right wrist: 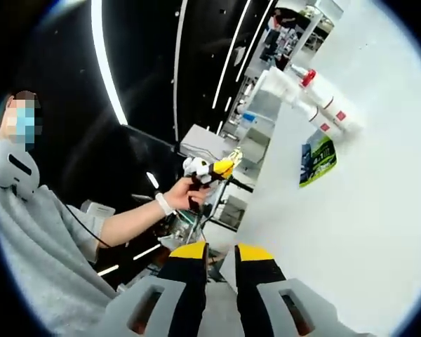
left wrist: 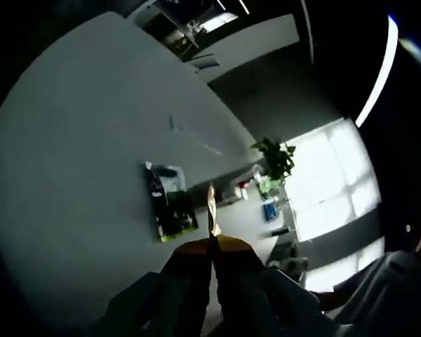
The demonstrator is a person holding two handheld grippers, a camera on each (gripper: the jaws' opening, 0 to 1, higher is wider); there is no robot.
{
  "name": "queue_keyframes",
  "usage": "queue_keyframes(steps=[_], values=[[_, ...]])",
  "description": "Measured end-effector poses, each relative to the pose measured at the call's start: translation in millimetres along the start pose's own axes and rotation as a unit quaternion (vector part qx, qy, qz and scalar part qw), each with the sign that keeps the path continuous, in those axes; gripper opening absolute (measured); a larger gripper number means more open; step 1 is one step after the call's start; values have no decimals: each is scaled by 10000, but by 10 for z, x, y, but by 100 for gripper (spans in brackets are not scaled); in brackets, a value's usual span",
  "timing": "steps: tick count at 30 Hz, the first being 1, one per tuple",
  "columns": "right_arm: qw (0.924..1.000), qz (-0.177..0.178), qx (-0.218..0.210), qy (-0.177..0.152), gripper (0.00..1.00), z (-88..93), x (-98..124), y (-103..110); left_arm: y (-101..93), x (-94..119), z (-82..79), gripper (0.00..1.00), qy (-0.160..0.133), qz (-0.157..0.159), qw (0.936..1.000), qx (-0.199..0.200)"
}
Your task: Arrange the skincare products in the storage area until every visible bottle or jar stands upright without overlapping.
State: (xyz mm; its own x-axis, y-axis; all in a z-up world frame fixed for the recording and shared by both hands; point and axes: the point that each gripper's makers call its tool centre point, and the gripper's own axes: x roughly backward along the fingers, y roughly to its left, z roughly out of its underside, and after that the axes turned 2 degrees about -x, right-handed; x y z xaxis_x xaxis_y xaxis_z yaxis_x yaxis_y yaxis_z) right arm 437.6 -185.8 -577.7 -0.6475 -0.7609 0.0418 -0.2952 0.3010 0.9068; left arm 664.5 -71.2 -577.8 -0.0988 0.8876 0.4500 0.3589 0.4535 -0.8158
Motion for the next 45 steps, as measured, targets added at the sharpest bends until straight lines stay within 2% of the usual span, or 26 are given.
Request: queue_keyframes(steps=[3,5,10,13,19,21,25,26,30,33,37,45], values=[[9999,90,-80,-68,9,-25,37,-75,73,-60,-2,0,276,-51,9994,-178],[9998,143,-125,-65,9,-20,44,-105,99,-99,-16,0,380,-15,9990,-227],[9995,265,-149,-31,9,8,61,-178,279,-191,-85,0,676,-177,9972,-274],[9993,319,-205,-72,9,16,73,-217,393,-251,-118,0,896,-286,9950,-334],[9985,440,-313,-119,10,40,103,-298,508,-395,-114,0,1317,-304,9898,-444],[9981,489,-357,-129,9,54,118,-320,607,-447,-118,0,1425,-423,9869,-622],[9972,592,-434,-143,9,84,156,-381,827,-540,-100,0,1586,-704,9839,-435],[9969,623,-454,-159,9,93,165,-405,867,-582,-100,0,1605,-696,9832,-512],[9955,722,-585,-199,9,113,173,-495,967,-654,-101,0,1671,-757,9825,-331],[9953,724,-598,-223,9,102,154,-485,937,-713,-109,0,1717,-541,9836,-94],[9952,755,-594,-197,9,111,159,-513,1033,-752,-184,0,1642,-709,9835,-276],[9934,867,-709,-257,10,152,232,-593,1137,-838,-209,0,1718,-823,9816,-126]])
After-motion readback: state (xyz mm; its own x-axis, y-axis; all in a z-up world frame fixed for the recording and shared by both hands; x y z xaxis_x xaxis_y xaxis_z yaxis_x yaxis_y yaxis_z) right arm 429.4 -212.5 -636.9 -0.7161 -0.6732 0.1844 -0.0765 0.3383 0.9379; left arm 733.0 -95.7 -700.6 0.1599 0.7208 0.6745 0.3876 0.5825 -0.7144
